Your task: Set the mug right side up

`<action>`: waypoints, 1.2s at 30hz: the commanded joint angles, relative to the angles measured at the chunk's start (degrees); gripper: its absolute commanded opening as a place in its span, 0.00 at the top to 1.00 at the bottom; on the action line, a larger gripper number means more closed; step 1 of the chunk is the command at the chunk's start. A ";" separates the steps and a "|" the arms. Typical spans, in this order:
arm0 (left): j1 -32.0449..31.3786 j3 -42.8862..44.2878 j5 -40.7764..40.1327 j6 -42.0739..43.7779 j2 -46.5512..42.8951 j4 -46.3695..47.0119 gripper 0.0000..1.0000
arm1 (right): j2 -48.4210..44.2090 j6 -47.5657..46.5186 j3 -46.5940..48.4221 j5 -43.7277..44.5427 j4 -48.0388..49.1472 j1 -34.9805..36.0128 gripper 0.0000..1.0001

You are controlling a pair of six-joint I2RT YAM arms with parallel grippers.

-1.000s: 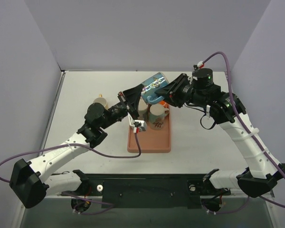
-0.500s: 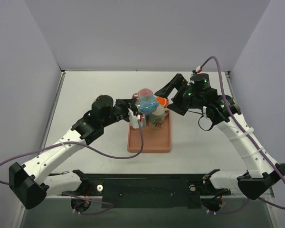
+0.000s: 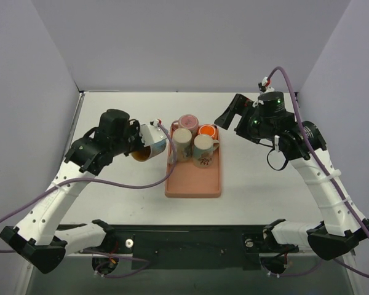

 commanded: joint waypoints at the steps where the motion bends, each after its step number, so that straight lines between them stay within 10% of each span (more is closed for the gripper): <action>1: 4.37 5.51 0.02 -8.94 3.24 -15.42 1.00 | -1.41 -5.47 1.77 0.18 -1.50 -1.50 0.09; 11: 28.45 15.18 10.40 -12.64 21.44 -29.18 1.00 | -4.40 -9.69 0.28 1.93 -1.50 -3.96 0.07; 29: 43.23 10.97 3.81 -9.39 31.46 -19.24 1.00 | -5.63 -8.99 -2.45 3.52 -0.97 -4.93 0.07; 36: 45.61 24.39 6.00 -16.76 46.29 -19.15 1.00 | -5.72 -13.01 -4.20 3.09 -0.27 -4.93 0.00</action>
